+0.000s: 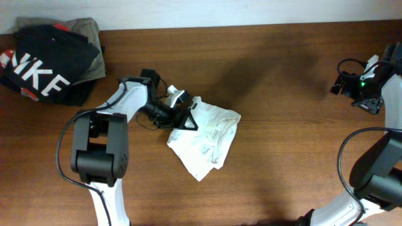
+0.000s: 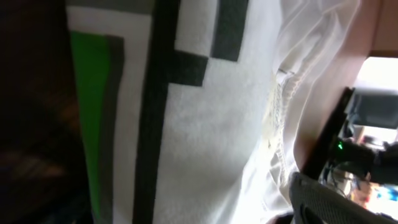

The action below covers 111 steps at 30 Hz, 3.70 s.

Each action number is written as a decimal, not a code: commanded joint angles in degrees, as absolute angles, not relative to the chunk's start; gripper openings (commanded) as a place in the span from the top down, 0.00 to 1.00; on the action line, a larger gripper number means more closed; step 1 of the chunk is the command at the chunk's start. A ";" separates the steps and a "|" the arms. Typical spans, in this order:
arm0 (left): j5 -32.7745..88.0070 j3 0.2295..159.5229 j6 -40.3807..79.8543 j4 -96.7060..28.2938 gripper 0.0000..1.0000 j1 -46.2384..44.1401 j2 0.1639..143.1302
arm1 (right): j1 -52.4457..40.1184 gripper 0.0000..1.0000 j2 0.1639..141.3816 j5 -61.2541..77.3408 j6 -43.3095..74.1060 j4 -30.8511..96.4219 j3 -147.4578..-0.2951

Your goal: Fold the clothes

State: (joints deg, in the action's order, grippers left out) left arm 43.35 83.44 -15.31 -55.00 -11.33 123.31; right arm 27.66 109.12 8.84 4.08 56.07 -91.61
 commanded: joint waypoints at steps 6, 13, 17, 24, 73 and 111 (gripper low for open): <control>37.04 82.61 -10.31 -51.55 0.77 -13.72 122.89 | 27.40 0.01 108.12 8.49 4.14 56.05 -92.58; 30.50 86.43 -8.27 -50.96 1.00 -11.68 122.87 | 27.40 0.01 108.12 8.49 4.14 56.05 -92.58; 22.39 94.52 -5.15 -50.98 1.00 -7.05 122.87 | 27.40 0.01 108.12 8.49 4.14 56.05 -92.58; 7.90 100.64 -5.54 -46.15 0.99 -1.19 122.87 | 27.40 0.01 108.12 8.49 4.12 56.05 -92.58; -0.64 128.31 3.46 -39.16 0.03 29.98 125.67 | 27.40 0.01 108.12 8.47 4.14 56.05 -92.58; 7.29 152.88 3.92 -32.42 1.00 18.72 160.75 | 27.40 0.02 108.12 8.49 4.12 56.05 -92.58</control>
